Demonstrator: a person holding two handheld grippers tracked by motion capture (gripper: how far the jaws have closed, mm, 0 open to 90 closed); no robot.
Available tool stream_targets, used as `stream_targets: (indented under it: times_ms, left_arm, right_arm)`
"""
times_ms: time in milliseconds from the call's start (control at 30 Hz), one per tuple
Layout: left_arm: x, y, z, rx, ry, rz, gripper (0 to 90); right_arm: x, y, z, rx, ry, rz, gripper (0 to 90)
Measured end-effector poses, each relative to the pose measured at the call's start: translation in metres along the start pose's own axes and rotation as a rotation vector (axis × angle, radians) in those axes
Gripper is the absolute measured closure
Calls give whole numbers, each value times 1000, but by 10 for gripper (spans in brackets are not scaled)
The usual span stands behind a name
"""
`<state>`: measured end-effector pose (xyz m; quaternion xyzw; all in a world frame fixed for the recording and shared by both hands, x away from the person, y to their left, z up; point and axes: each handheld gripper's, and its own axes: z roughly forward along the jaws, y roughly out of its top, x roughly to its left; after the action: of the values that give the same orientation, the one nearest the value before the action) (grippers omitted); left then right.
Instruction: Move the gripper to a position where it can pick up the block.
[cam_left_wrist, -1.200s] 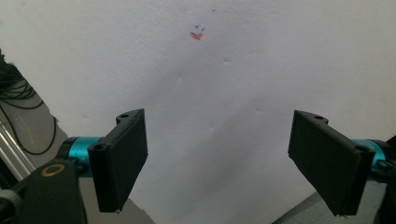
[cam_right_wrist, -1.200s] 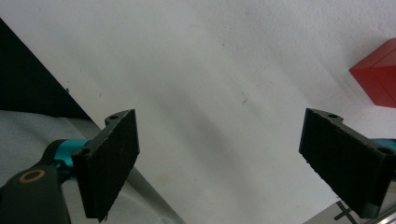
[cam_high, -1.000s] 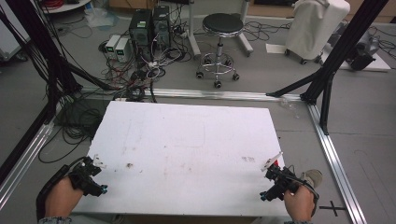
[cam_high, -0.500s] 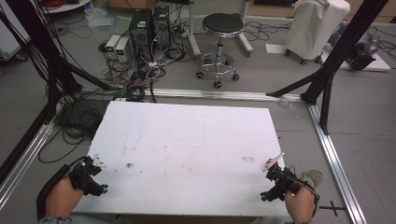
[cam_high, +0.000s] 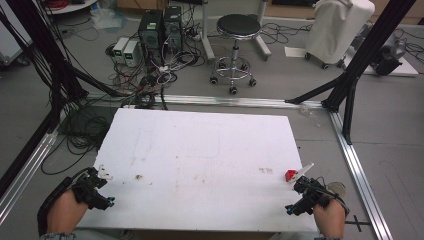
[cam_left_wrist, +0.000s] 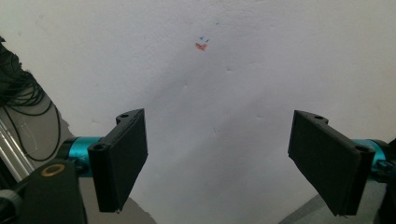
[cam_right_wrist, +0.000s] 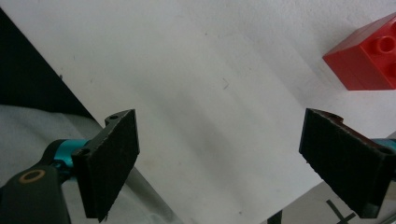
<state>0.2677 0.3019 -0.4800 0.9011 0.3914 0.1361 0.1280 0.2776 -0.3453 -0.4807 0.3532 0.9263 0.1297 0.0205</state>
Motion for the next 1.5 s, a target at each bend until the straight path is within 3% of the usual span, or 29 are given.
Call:
stream_targets:
  times_ms: [133, 367, 400, 467, 533, 767, 967, 1267, 1500]
  left_arm:
    - [1, -1, 0, -6, 5, -4, 201]
    - [1, -1, -1, -4, 2, -4, 201]
    - [1, -1, -1, -4, 2, -6, 201]
    - [1, 0, -1, -3, 4, 0, 201]
    - [-1, 1, 0, -4, -2, 0, 201]
    - [0, 0, 1, 1, 0, 0, 201]
    - [0, 0, 2, 4, 0, -2, 201]
    - [0, 0, 4, 8, 0, -6, 201]
    - [-1, 3, 2, 9, -5, 3, 200]
  right_arm:
    - [-14, -8, -7, -30, 31, -63, 114]
    - [-30, -16, -8, -28, 52, -130, 114]
    - [-35, -18, -8, -27, 55, -158, 114]
    - [-36, -19, -8, -26, 54, -174, 114]
    - [-44, -21, -9, -23, 43, -227, 114]
    - [-57, -21, -8, 5, 27, -278, 114]
    - [-73, -14, -12, 13, 14, -323, 114]
    - [-95, 6, -23, 41, 36, -408, 115]
    - [-106, 22, -27, 52, 49, -430, 114]
